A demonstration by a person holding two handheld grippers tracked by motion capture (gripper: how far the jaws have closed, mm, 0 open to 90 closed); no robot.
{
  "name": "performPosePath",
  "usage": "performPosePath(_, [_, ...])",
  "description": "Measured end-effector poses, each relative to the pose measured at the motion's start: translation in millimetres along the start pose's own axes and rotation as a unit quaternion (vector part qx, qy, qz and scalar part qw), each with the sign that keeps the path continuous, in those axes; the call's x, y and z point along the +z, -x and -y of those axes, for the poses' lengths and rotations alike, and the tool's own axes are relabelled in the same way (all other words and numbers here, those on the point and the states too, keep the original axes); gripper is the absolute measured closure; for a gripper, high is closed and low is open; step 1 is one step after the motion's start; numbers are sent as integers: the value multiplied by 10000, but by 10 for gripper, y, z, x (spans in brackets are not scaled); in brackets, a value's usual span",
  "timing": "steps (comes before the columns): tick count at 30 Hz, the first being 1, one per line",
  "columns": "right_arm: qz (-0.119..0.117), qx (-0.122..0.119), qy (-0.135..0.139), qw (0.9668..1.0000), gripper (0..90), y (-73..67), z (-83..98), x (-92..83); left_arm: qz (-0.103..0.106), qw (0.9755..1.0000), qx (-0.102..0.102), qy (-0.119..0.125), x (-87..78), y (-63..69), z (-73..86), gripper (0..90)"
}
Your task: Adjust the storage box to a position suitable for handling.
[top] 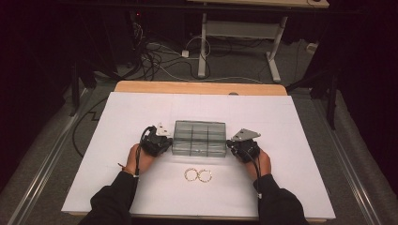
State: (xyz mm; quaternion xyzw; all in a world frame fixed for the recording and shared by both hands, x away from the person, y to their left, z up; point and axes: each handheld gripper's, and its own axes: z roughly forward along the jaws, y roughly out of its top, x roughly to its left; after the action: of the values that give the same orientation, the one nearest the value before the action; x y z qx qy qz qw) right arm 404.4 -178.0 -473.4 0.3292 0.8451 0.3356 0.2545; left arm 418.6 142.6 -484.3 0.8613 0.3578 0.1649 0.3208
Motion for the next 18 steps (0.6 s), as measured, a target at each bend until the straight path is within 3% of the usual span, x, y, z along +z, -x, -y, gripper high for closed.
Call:
performPosePath(3, [116, 36, -4, 9999, 900, 41, 17, -6, -20, 10000, 25, -3, 31, 39, -39, 874])
performPosePath(7, [70, 150, -8, 9999, 900, 94, 41, -17, 25, 10000, -2, 32, 42, 53, -42, 873])
performPosePath(10, [115, 78, 7, 9999, 900, 91, 34, -7, 47, 10000, -16, 61, 40, 42, -28, 871])
performPosePath(13, [105, 119, 26, 9999, 879, 94, 35, -11, -117, 9996, 259, 65, 23, 29, -9, 789])
performPosePath(16, [11, 242, 148, 9996, 831, 126, 50, -59, -174, 9994, 268, 93, -5, -7, 15, 776])
performPosePath(17, [-24, 277, 208, 9994, 829, 134, 54, -81, -295, 9990, 277, 175, -54, -32, 33, 776])
performPosePath(18, [-10, 285, 261, 9993, 822, 141, 56, -105, -278, 9989, 270, 263, -88, -44, 41, 776])
